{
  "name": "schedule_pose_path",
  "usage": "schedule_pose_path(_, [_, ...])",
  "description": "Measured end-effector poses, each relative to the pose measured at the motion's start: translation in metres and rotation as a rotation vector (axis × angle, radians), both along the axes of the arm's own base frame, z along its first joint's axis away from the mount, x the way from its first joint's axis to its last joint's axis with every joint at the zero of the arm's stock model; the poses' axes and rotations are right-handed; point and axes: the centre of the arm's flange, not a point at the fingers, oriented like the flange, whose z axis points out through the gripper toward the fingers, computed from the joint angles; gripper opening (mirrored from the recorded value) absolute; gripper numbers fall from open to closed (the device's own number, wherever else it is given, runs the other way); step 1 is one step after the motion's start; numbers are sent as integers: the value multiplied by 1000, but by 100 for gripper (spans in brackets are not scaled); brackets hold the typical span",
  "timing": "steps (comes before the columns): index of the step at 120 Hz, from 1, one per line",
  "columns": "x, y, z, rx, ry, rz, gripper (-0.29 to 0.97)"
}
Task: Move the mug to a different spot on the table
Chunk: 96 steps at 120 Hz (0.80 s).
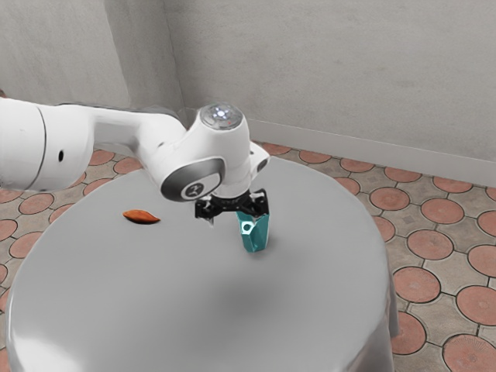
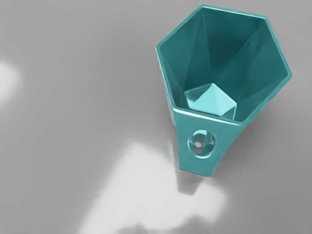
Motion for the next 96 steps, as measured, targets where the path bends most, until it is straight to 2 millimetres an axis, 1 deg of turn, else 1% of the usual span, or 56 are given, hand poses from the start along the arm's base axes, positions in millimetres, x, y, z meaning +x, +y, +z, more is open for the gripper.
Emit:
schedule_pose_path(20, [1, -11, -15, 5, -5, -21, 68])
schedule_pose_path(37, [6, -16, -35, 24, 7, -47, 68])
schedule_pose_path(57, [13, -13, -57, 32, 9, -74, 68])
schedule_pose_path(74, [21, -14, -65, 42, -1, -108, 68])
schedule_pose_path(96, [30, -5, -75, 69, 0, -139, 68])
